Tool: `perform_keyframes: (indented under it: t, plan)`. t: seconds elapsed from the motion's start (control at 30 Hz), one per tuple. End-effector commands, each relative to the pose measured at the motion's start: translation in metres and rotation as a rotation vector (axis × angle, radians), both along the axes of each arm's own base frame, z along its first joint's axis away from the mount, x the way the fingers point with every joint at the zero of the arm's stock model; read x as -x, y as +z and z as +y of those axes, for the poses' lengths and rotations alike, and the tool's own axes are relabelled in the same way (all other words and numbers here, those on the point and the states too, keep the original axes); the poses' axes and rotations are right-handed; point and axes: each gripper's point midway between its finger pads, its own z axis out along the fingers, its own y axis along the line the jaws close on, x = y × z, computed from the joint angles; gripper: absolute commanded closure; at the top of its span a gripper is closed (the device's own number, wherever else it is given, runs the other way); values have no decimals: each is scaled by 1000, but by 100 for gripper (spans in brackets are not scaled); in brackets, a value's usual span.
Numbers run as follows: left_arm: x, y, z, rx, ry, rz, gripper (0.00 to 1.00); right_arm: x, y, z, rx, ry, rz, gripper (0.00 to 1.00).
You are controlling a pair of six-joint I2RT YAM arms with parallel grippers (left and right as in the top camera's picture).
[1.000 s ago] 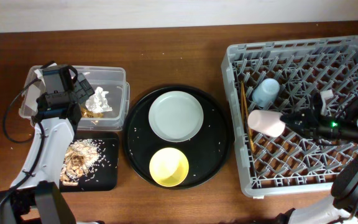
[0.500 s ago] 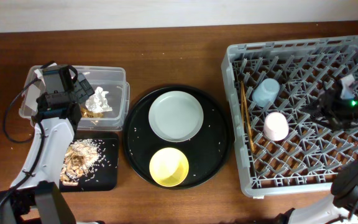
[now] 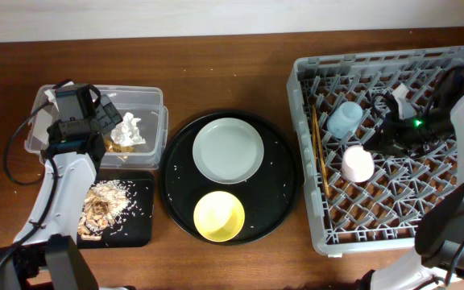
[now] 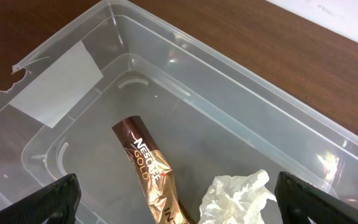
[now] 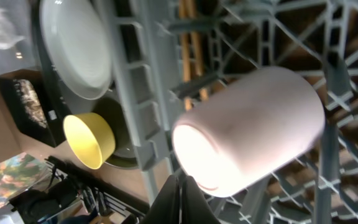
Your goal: Sort waste into correct bins and load items into the dishwasher rack
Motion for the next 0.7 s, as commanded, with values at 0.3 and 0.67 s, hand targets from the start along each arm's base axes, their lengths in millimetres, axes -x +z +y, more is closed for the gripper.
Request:
perform_keyframes:
  t: [0.3, 0.67]
  plan:
    - [-2, 1, 1, -1, -3, -2, 1, 16, -41, -27, 187, -130, 164, 95]
    - [-2, 1, 1, -1, -3, -2, 1, 11, -21, 15, 239, 27, 101, 94]
